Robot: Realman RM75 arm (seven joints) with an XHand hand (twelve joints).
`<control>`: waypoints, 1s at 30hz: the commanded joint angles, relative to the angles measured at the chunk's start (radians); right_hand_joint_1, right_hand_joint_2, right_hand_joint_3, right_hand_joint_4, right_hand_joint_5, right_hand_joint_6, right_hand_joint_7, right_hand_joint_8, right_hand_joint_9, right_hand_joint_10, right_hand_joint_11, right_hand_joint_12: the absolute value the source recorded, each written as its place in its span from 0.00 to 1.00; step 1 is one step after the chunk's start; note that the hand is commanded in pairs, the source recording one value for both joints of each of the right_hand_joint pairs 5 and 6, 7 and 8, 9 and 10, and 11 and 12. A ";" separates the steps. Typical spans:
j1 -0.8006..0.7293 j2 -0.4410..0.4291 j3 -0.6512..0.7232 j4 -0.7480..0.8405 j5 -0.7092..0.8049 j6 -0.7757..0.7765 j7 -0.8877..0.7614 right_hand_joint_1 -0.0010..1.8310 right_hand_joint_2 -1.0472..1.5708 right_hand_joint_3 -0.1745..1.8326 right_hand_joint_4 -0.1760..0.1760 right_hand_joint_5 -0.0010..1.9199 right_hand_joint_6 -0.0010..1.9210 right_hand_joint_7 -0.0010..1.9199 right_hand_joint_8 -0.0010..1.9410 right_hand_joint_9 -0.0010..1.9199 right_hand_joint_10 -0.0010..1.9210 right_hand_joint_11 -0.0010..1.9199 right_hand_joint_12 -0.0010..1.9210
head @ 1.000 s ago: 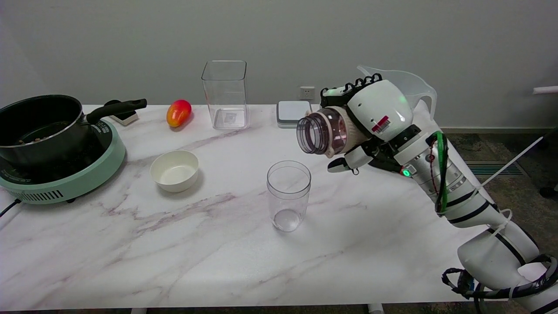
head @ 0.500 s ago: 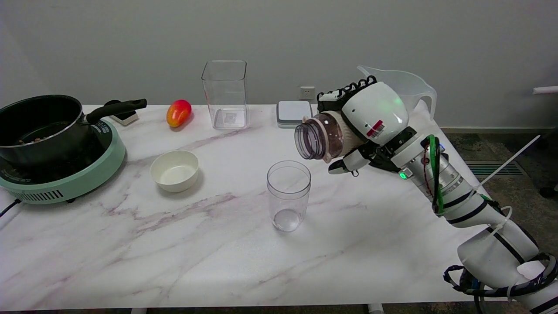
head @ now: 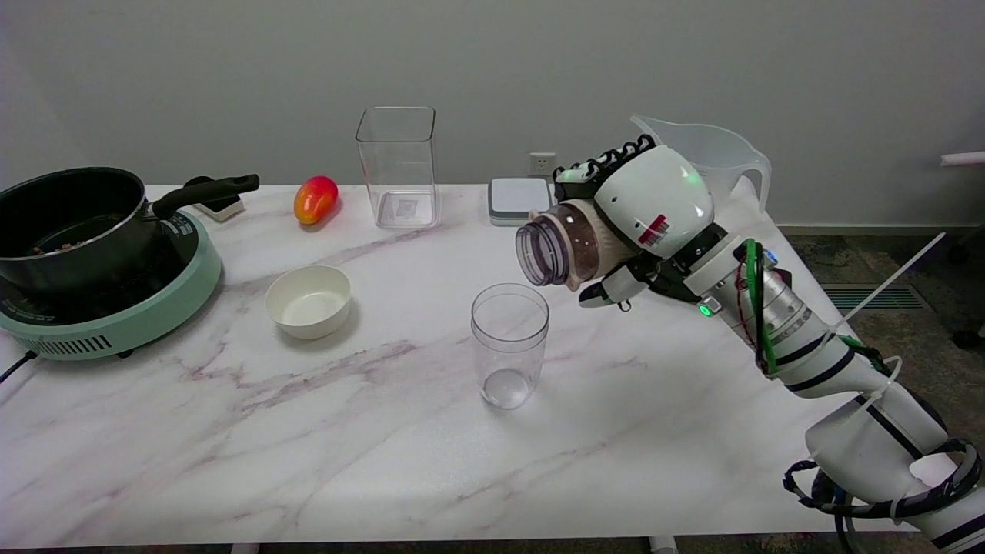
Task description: Pour the contents of the bottle into the measuring cup.
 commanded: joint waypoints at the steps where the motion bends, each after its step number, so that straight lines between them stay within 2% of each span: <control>1: 0.025 0.011 -0.017 0.004 -0.072 -0.014 0.003 0.75 0.96 0.22 0.50 1.00 1.00 1.00 0.99 0.87 0.87 0.68 0.68; 30: 0.037 0.016 -0.019 0.015 -0.169 -0.011 0.003 0.76 0.95 0.23 0.50 1.00 1.00 1.00 0.99 0.86 0.86 0.68 0.68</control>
